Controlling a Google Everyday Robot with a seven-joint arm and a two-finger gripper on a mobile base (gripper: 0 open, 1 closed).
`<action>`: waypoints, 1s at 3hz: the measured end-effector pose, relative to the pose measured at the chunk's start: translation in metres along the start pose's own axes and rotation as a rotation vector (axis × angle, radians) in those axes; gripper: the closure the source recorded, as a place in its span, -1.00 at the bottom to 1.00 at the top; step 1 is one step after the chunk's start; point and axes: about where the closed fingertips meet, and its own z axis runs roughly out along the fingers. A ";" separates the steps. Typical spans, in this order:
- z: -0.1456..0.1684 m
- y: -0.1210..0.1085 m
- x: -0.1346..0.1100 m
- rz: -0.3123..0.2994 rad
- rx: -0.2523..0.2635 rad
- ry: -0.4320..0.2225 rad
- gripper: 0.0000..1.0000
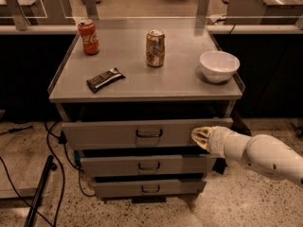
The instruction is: Close top drawer
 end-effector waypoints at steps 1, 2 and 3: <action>0.013 -0.008 0.002 0.004 0.022 -0.004 1.00; 0.013 -0.008 0.002 0.004 0.021 -0.004 1.00; 0.011 -0.005 -0.001 0.023 -0.004 -0.003 1.00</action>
Offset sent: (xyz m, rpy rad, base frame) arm 0.0340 0.0013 -0.0059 0.0322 -0.0614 -0.0124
